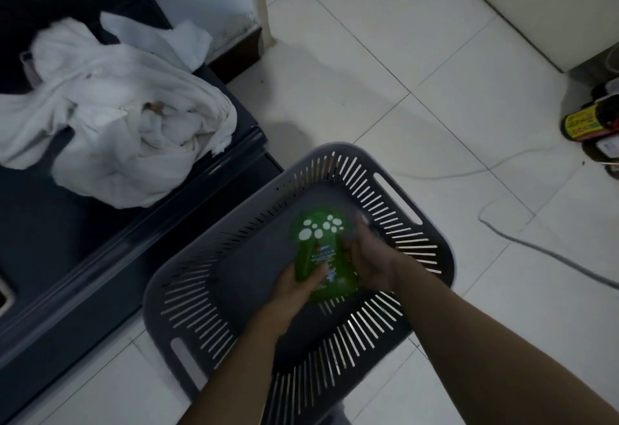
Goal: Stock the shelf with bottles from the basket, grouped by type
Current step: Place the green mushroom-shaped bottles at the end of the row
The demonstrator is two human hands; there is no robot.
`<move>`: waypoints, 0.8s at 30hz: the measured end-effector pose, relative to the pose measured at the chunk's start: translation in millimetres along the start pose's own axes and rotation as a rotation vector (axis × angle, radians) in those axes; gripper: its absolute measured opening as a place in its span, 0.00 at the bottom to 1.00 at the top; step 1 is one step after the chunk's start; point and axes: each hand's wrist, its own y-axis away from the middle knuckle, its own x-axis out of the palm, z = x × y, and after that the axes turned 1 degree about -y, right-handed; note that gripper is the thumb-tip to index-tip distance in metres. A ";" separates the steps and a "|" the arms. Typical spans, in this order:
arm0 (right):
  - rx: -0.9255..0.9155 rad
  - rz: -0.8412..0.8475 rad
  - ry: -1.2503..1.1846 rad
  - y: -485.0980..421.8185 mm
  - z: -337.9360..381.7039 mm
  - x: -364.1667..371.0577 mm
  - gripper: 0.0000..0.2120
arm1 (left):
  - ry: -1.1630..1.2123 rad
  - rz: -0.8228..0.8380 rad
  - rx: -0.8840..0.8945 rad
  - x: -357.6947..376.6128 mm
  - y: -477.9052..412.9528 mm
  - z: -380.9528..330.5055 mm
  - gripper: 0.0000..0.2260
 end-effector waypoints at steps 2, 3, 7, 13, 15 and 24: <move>-0.104 -0.003 0.065 18.1 -3.1 15.1 0.37 | 0.031 -0.052 0.023 1.7 12.6 -8.3 0.26; -0.176 -0.027 0.126 28.7 -5.6 22.8 0.33 | 0.031 -0.075 0.049 3.0 21.0 -13.8 0.26; -0.466 -0.094 0.246 80.1 -13.7 51.7 0.22 | 0.003 -0.134 0.153 8.0 67.2 -44.1 0.15; -0.740 -0.089 0.305 189.3 10.3 108.5 0.15 | -0.024 -0.238 0.303 10.7 170.4 -117.5 0.05; -0.836 -0.103 0.330 226.4 21.9 132.0 0.11 | -0.036 -0.273 0.392 8.4 208.1 -142.1 0.07; -1.109 0.033 0.487 381.8 47.3 250.7 0.15 | 0.053 -0.413 0.726 -20.4 381.7 -220.7 0.09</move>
